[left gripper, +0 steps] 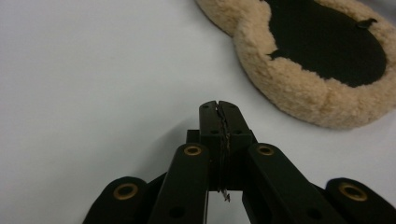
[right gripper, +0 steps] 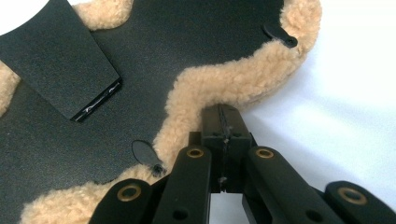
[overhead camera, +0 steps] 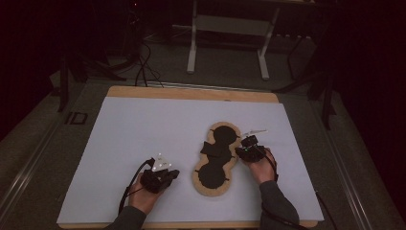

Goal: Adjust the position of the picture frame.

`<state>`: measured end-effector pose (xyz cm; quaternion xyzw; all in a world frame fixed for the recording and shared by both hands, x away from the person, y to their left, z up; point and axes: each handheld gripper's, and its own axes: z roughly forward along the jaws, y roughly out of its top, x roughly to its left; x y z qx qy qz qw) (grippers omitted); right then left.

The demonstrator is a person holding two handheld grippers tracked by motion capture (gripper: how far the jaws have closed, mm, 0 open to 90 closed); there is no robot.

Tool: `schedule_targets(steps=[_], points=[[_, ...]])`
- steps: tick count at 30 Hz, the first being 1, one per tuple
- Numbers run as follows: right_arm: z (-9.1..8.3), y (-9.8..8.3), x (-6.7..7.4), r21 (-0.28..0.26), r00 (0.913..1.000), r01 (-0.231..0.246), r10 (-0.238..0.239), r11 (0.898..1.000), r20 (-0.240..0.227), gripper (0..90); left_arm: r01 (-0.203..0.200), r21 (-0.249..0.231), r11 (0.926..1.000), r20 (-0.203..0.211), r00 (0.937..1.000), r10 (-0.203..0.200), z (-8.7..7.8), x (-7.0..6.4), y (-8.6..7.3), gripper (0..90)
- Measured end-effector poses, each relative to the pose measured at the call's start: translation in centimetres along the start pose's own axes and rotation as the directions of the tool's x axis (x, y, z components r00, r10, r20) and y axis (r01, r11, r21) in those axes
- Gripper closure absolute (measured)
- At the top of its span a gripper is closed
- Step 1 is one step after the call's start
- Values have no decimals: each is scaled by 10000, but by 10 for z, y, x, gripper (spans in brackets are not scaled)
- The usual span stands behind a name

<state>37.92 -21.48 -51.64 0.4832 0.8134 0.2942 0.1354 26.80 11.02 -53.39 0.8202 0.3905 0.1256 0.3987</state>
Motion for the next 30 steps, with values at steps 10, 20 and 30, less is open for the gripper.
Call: schedule_targets(steps=[10,20,30], points=[[-10,-8,5,315,9991,411,-412,9987,42,900,-151,183,9997,312,9994,145,12,-11,1,897],[-12,-21,10,699,9983,551,-537,9960,-213,900,-427,312,9986,459,9981,412,23,-21,5,895],[-14,-25,10,620,9977,482,-451,9969,-506,900,-595,207,9980,591,9966,582,28,-27,6,895]])
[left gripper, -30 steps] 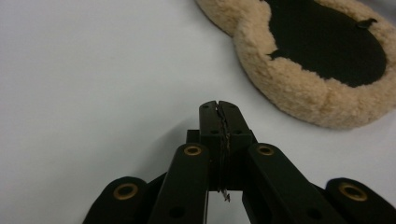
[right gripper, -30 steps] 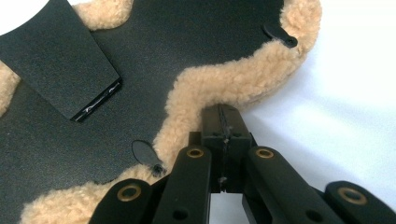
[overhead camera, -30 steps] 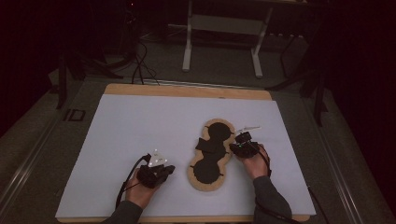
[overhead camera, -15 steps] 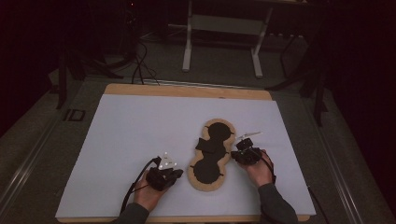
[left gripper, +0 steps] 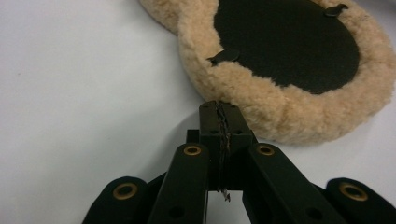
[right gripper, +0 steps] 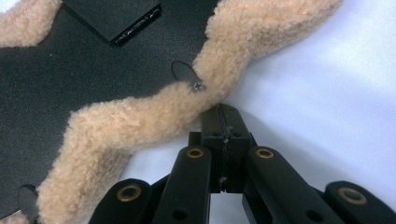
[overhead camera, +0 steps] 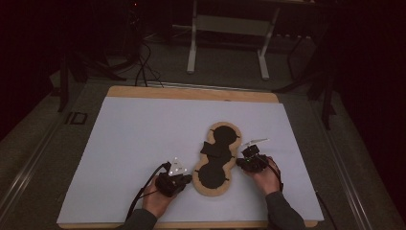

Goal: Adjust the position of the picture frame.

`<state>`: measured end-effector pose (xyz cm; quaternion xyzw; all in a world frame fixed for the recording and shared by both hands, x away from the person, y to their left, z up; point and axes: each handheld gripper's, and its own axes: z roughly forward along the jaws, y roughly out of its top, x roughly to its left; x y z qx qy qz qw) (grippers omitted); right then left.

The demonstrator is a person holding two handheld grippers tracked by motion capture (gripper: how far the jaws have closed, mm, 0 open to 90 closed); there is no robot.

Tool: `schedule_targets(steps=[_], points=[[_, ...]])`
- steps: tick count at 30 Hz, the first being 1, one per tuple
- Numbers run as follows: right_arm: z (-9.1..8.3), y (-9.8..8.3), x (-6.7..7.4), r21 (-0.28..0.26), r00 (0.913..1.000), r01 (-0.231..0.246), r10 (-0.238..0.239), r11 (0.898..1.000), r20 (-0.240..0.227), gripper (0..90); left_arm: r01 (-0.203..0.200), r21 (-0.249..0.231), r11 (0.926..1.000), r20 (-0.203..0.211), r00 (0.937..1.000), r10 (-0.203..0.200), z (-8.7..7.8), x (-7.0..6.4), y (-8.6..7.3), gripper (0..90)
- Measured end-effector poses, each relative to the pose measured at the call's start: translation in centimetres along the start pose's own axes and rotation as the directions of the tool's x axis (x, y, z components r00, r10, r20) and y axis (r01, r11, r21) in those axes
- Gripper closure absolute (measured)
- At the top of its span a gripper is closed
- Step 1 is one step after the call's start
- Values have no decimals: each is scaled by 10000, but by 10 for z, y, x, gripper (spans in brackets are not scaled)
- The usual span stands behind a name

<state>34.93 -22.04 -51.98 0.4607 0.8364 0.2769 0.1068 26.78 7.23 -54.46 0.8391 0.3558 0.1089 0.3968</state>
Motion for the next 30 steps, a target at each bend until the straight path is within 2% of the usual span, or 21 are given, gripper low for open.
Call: schedule_targets(steps=[3,14,18,25,30], points=[[0,0,1,19,10000,65,-65,10000,68,900,-79,20,10000,-84,9999,79,0,-2,0,898],[3,5,4,49,9998,73,-74,10000,192,900,49,-8,10000,-2,10000,-49,-2,-5,-2,900],[5,8,6,71,9998,59,-61,10000,198,900,-66,69,10000,33,10000,66,-3,-8,-3,900],[5,12,8,107,9998,171,-172,9998,90,900,-108,19,9999,128,9999,108,-5,-16,-6,900],[4,16,11,203,9995,302,-302,9993,-30,900,-397,24,9992,333,9987,396,-3,-27,-7,900]])
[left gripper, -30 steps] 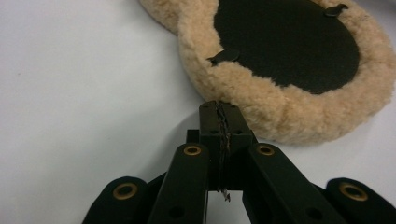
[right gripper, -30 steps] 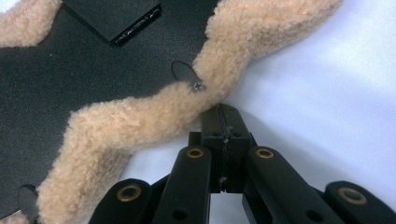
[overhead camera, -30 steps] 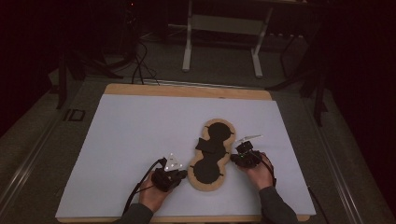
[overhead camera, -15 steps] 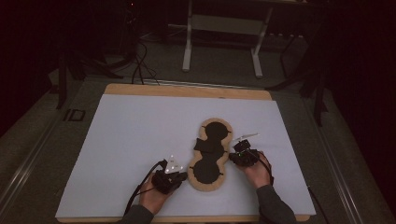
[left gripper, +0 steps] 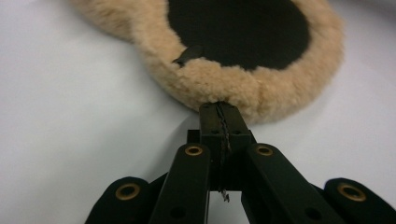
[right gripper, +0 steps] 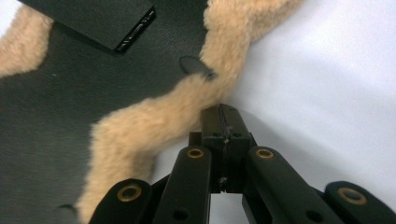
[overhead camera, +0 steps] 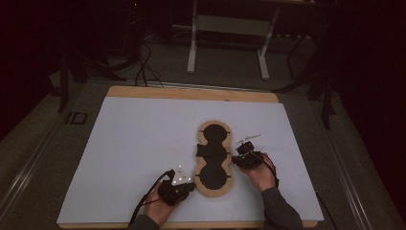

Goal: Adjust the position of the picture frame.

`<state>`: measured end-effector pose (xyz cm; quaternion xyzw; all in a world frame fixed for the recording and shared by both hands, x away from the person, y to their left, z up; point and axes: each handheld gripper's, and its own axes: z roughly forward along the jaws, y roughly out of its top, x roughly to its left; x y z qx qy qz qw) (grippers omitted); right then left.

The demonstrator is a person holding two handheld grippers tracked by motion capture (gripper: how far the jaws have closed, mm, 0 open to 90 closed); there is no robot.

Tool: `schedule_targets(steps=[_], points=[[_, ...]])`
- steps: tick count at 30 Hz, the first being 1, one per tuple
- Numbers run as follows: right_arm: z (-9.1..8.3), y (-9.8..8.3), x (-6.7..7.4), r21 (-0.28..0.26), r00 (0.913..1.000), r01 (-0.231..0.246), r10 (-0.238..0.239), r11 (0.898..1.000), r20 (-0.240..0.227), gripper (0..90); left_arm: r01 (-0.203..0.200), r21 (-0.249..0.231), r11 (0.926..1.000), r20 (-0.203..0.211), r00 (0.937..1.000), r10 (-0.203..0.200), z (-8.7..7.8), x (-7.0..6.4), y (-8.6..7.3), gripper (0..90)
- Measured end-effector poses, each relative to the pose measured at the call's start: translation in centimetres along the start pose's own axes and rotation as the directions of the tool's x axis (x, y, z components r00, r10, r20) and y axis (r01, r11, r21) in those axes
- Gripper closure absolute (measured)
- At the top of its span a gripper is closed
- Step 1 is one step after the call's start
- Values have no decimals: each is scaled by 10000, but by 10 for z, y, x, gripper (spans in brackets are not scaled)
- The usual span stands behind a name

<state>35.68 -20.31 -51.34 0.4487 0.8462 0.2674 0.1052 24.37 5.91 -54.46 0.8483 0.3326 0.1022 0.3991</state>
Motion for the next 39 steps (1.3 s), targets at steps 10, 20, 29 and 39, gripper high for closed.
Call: schedule_targets(steps=[10,20,29,39], points=[[-5,18,11,-307,9958,502,-524,9983,-749,900,-310,19,9995,-32,9995,311,5,-13,2,900],[11,43,39,-320,9939,948,-964,9950,-541,900,-260,1,9997,73,9996,260,6,-13,2,900],[10,51,18,-896,9985,-37,85,9960,537,900,-109,-51,9999,91,9999,110,8,-16,3,900],[25,67,11,-906,9871,-647,770,9938,1407,900,-365,-28,9993,149,9992,365,16,-25,10,900]])
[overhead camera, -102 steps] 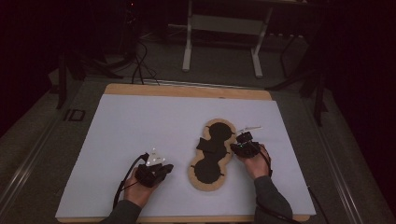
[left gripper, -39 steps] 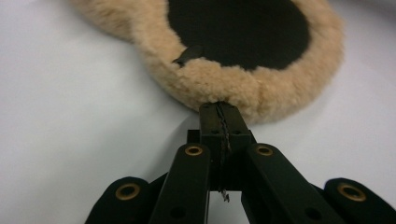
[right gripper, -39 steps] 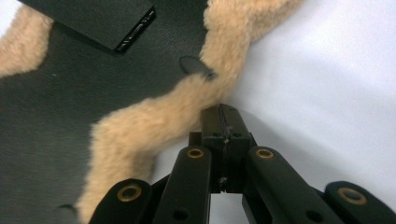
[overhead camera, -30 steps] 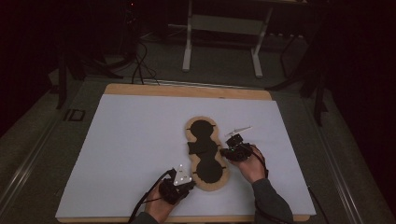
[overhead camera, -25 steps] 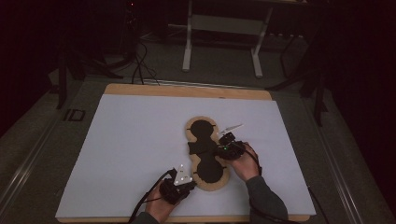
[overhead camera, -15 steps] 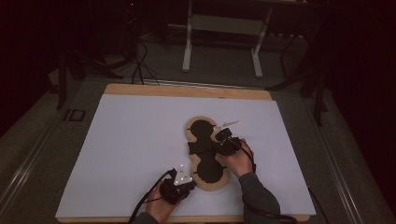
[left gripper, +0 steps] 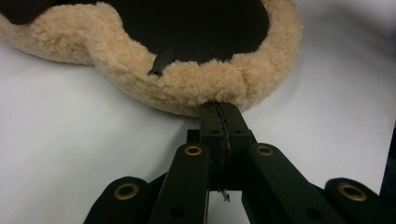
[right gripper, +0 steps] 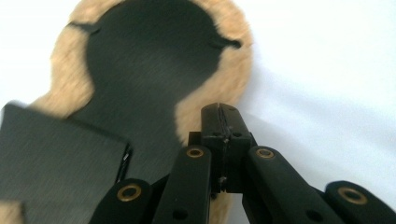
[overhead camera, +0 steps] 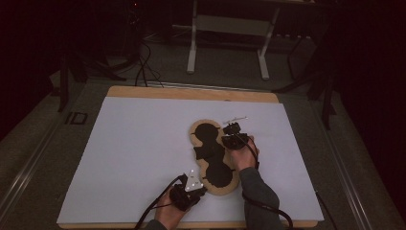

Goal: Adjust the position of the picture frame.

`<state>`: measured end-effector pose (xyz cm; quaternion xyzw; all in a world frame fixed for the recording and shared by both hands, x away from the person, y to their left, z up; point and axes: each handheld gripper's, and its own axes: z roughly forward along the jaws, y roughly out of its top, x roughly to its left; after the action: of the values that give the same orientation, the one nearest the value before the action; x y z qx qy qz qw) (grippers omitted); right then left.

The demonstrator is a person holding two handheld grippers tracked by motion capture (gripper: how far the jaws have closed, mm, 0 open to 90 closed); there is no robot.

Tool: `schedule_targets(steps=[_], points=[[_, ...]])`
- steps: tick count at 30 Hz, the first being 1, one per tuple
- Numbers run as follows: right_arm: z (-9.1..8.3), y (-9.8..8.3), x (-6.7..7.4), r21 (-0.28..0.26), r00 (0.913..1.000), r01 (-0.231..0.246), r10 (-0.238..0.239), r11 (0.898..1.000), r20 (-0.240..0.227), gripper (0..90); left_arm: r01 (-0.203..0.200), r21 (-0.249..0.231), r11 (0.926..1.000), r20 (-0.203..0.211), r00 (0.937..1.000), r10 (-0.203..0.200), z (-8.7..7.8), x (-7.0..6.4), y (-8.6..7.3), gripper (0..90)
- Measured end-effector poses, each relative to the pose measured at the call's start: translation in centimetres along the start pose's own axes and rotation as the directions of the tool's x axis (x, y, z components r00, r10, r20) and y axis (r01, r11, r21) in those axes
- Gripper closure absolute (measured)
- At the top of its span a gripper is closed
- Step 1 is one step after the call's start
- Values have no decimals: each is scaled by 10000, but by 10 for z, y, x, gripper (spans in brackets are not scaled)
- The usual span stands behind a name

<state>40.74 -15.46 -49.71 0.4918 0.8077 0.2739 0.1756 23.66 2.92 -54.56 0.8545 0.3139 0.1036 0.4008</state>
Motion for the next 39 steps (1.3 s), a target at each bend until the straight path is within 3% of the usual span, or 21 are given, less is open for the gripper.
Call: schedule_targets(steps=[3,7,9,12,21,25,28,30,33,37,39], points=[[3,-1,-3,-55,9993,-314,315,9995,221,900,-20,-48,10000,-15,10000,20,0,0,-1,900],[8,-6,-11,-114,9974,-697,699,9975,167,900,-90,-77,9999,-13,10000,90,0,0,-1,900],[12,-8,-13,-16,9937,-1087,1087,9941,-267,900,-78,-100,9999,-13,10000,78,0,0,-2,900],[14,-6,-15,59,9903,-1313,1314,9913,-455,900,-138,-138,9998,-46,9999,137,0,-1,-2,900],[17,-1,-6,127,9911,-1134,1141,9935,-681,900,-432,-122,9990,27,9991,433,-1,-6,-3,900],[20,2,1,172,9889,-1059,1071,9942,-1026,900,-584,-123,9982,229,9980,586,0,-10,-3,900],[23,5,10,165,9854,-981,994,9950,-1380,900,-712,-100,9974,645,9953,717,1,-11,-2,900],[27,9,25,176,9828,-493,517,9986,-1773,900,-848,-99,9963,791,9932,853,2,-14,-2,900],[28,12,35,197,9852,-113,145,9997,-1707,900,-950,-96,9954,847,9918,955,2,-16,-2,900],[30,13,42,193,9762,-58,98,9998,-2166,900,-1069,-108,9942,941,9898,1074,3,-19,-1,900],[31,13,47,177,9673,-10,55,9998,-2535,900,-1177,-130,9930,985,9881,1184,4,-21,-1,900]])
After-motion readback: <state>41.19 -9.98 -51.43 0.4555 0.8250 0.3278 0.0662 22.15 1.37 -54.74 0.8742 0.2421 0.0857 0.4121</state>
